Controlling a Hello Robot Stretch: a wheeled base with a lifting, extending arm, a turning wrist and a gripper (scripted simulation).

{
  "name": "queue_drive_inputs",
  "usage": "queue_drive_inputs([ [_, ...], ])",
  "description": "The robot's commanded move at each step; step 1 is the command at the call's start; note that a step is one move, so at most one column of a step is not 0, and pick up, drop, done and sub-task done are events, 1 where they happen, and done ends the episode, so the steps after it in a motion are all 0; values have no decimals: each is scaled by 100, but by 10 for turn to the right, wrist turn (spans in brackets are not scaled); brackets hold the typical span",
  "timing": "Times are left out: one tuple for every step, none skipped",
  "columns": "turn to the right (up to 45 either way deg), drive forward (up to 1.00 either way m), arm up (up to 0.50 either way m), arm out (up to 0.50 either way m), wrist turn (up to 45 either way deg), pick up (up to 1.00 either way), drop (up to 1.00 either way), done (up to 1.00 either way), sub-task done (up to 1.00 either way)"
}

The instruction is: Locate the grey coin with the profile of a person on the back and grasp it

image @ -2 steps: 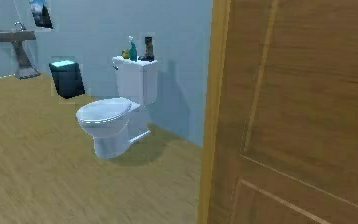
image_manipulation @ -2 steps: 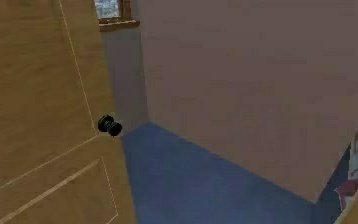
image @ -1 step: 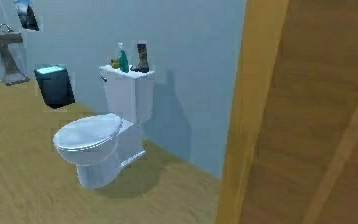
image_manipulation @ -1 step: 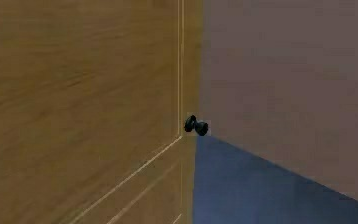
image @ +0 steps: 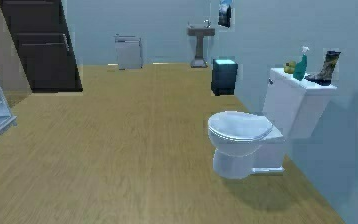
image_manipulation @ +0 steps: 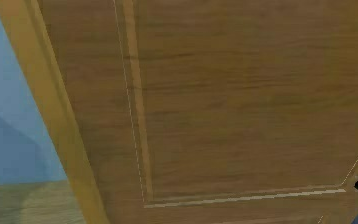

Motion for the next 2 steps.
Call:
queue_drive_inputs([
  [-30, 0, 0, 0, 0, 0, 0, 0, 0],
  [0, 45, 0, 0, 0, 0, 0, 0, 0],
])
